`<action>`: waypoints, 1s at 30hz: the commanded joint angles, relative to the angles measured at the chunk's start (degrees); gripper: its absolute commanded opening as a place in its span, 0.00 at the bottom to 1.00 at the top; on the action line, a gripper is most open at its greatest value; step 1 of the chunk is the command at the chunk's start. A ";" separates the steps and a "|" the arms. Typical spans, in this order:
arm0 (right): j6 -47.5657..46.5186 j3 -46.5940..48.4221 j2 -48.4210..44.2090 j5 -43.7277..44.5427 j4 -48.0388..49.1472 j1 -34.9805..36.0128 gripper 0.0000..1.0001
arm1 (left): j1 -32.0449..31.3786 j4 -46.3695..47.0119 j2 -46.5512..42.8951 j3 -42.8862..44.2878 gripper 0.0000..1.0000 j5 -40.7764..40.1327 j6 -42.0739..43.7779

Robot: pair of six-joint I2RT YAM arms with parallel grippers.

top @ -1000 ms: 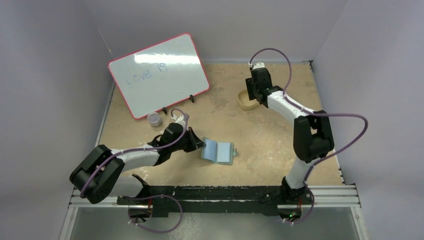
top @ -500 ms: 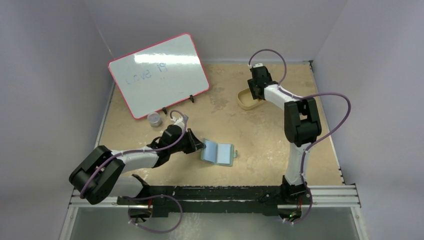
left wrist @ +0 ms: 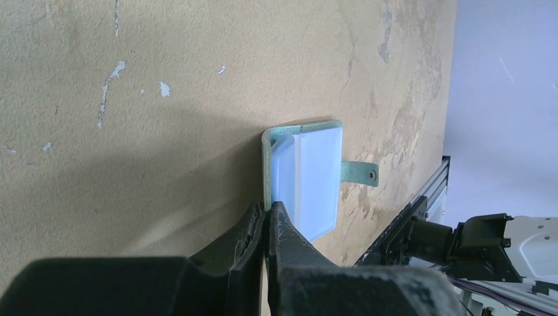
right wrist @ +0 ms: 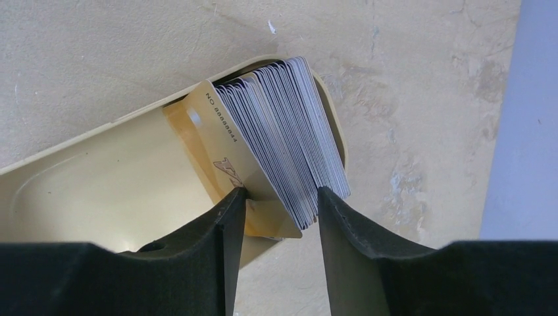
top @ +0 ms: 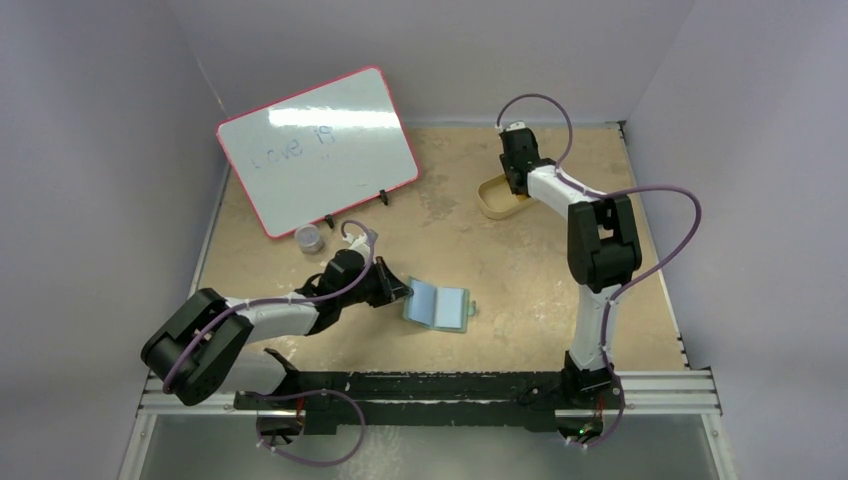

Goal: Put the credit cards into the card holder
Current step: Pick up the credit card from the storage box.

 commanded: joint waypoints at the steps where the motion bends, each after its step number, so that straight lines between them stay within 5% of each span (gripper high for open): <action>1: -0.39 2.74 -1.10 2.35 -0.34 -0.38 0.44 | -0.30 3.00 0.10 -0.23 0.00 0.47 -0.47; 18: 1.70 6.61 -2.88 -2.05 -7.23 -0.36 0.10 | -0.23 0.31 -1.28 -0.70 0.01 -2.45 -0.48; 30: 12.39 -1.17 -15.71 -16.86 -12.45 -0.23 0.00 | -0.22 6.95 0.94 -2.04 0.00 -8.82 -8.24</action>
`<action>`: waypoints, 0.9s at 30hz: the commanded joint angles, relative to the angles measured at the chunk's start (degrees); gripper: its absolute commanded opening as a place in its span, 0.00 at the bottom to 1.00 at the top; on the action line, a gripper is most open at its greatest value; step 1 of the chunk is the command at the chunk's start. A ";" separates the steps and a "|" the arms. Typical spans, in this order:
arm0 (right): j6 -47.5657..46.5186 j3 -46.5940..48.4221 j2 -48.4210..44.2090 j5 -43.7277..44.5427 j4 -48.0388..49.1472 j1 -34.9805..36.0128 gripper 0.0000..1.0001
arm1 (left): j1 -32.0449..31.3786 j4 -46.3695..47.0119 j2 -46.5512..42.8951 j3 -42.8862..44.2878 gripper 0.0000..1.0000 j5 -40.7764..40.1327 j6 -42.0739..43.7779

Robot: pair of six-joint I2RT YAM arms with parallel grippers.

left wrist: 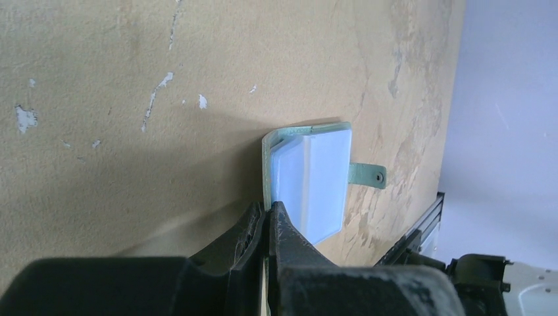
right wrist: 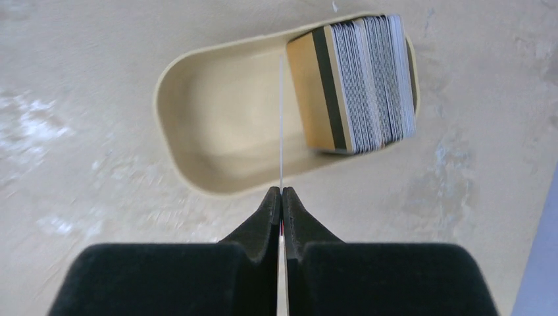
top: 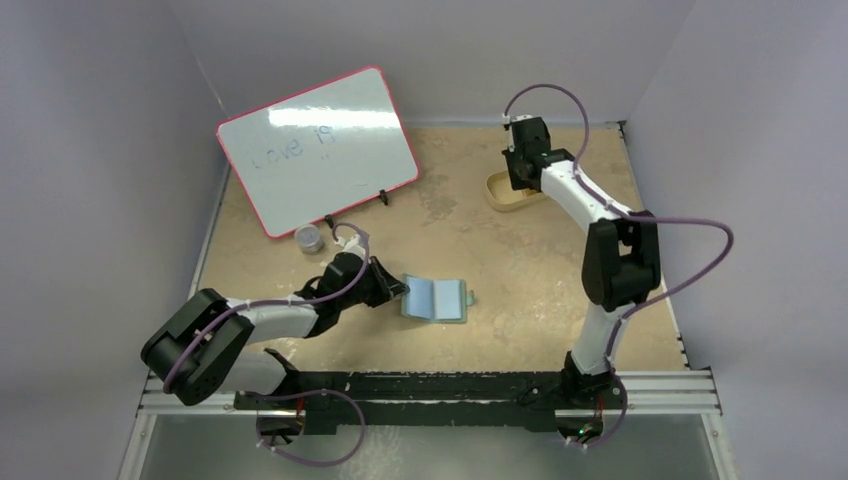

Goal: Put the credit cards into the card holder
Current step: Pick up the credit card from the storage box, then insert the credit card into the card holder.

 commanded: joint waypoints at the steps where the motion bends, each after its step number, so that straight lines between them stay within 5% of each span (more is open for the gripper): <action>1: 8.02 -4.89 -10.37 -4.40 -1.39 -0.23 0.00 | -0.23 7.17 1.64 -1.00 0.00 -4.10 -5.27; 8: 20.73 -22.17 -25.03 -15.30 5.58 1.09 0.00 | -0.19 9.43 4.64 -0.57 0.09 -4.54 -7.47; 19: 42.93 -52.19 -47.33 -27.90 25.32 13.19 0.00 | -0.23 4.81 1.57 -1.01 0.19 -3.43 -4.85; 27: 52.51 -61.61 -47.11 -31.15 39.33 19.23 0.00 | -0.23 3.39 0.74 -1.16 0.15 -4.05 -4.41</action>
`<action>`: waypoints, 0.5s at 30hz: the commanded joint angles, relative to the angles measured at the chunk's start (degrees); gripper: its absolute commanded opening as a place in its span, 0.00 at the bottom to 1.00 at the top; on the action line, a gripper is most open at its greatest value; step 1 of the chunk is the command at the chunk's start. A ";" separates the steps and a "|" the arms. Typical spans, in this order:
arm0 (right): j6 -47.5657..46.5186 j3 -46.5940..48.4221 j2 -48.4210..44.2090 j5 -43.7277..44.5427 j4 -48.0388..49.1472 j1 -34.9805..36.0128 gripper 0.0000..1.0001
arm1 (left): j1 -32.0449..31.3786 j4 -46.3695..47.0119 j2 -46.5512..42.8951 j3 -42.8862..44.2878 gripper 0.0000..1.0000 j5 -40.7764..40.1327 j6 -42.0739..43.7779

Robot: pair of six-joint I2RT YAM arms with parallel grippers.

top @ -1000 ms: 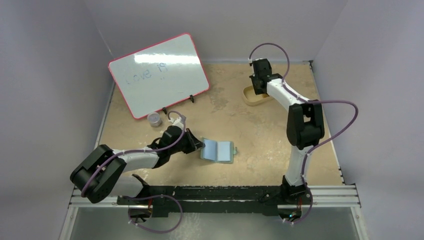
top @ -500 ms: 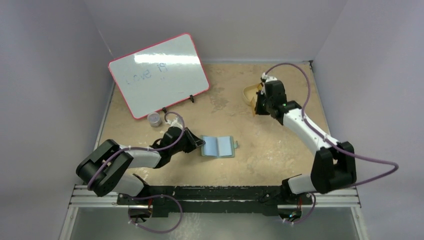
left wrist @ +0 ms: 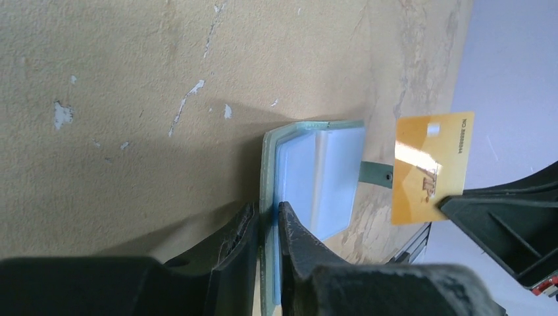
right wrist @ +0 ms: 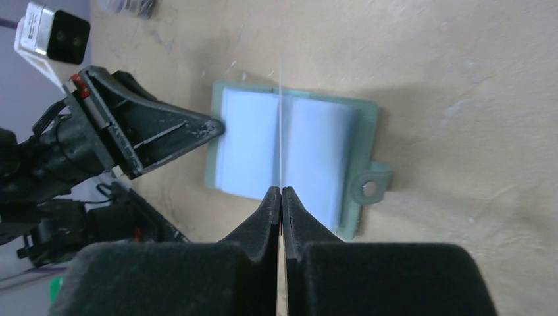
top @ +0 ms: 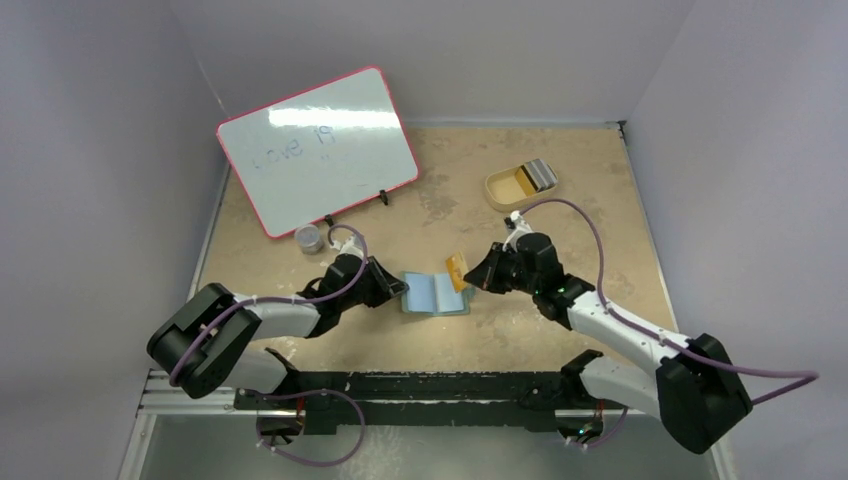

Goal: Put the credit cards into the card holder
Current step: Insert the credit card into the card holder.

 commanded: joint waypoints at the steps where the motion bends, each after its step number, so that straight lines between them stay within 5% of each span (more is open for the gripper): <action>1: 7.42 -1.82 2.74 -3.34 12.89 3.43 0.00 | -0.19 -0.43 -2.27 -0.24 0.16 -0.98 1.70; 7: 10.18 -4.16 8.67 -1.05 19.49 7.58 0.00 | -0.23 -1.98 -4.34 -1.19 0.18 -2.21 2.38; 12: 10.07 -5.19 11.62 1.23 21.17 7.65 0.00 | -0.23 -1.99 -4.54 -1.98 0.00 -2.12 3.12; 15: 10.18 -6.14 12.14 2.13 22.09 7.65 0.00 | -0.27 -2.09 -4.21 -2.27 0.00 -2.23 3.83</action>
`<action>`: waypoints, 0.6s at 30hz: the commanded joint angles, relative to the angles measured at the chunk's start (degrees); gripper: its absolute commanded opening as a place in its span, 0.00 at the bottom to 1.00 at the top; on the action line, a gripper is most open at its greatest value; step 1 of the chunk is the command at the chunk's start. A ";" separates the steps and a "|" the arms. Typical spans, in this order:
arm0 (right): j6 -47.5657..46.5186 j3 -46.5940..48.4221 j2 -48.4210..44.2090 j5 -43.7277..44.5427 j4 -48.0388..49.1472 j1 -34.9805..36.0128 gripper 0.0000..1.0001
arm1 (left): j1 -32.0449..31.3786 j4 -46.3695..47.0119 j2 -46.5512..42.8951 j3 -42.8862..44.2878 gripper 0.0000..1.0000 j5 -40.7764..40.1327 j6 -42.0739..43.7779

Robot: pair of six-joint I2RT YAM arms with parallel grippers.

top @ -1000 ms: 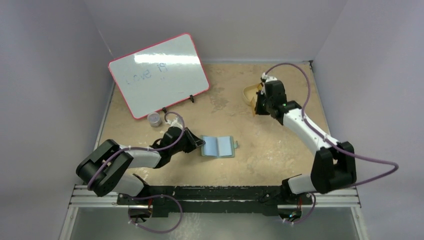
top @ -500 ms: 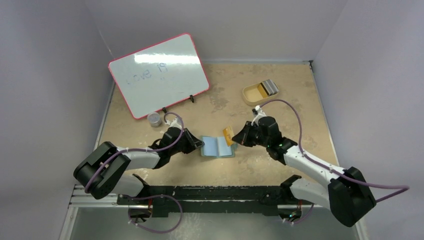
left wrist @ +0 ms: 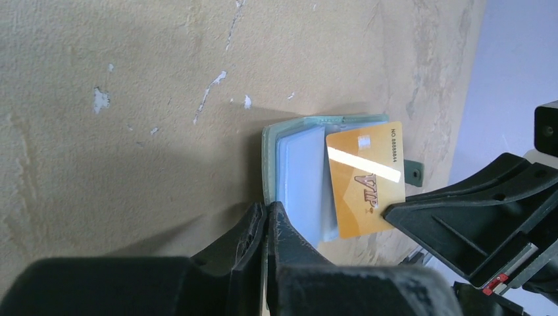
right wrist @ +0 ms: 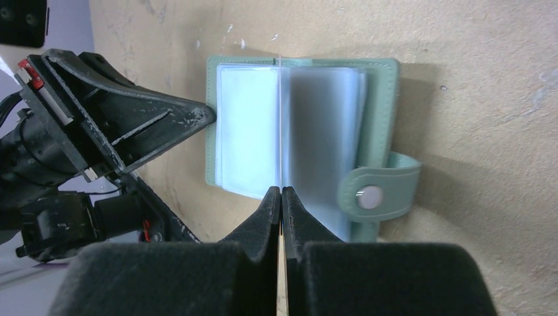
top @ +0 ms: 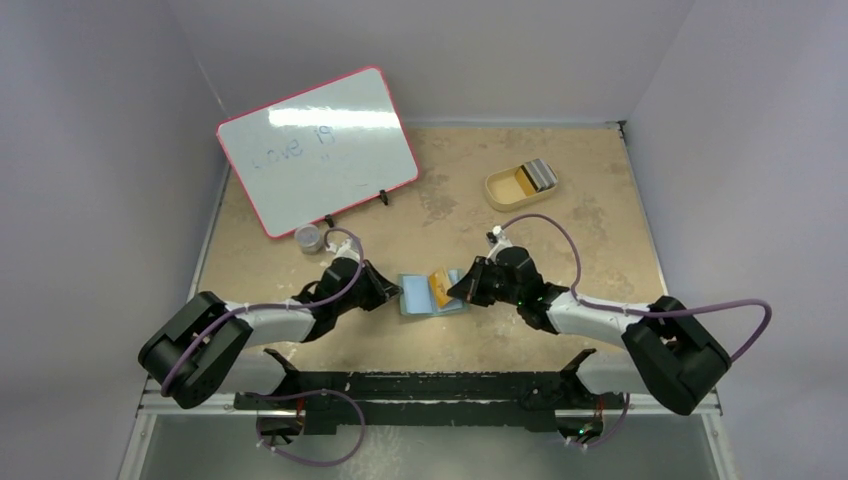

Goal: Put the credit cards into the card holder
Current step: Insert the credit card into the card holder.

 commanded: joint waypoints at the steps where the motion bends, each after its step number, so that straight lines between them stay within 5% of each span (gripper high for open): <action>1: 1.19 -1.23 0.29 2.47 5.24 0.19 0.00 | -0.19 0.63 -0.58 -0.71 0.00 -0.90 2.34; 18: 2.42 -3.82 8.58 -2.66 14.80 0.28 0.00 | -0.23 2.47 1.73 -1.67 0.00 -1.34 3.01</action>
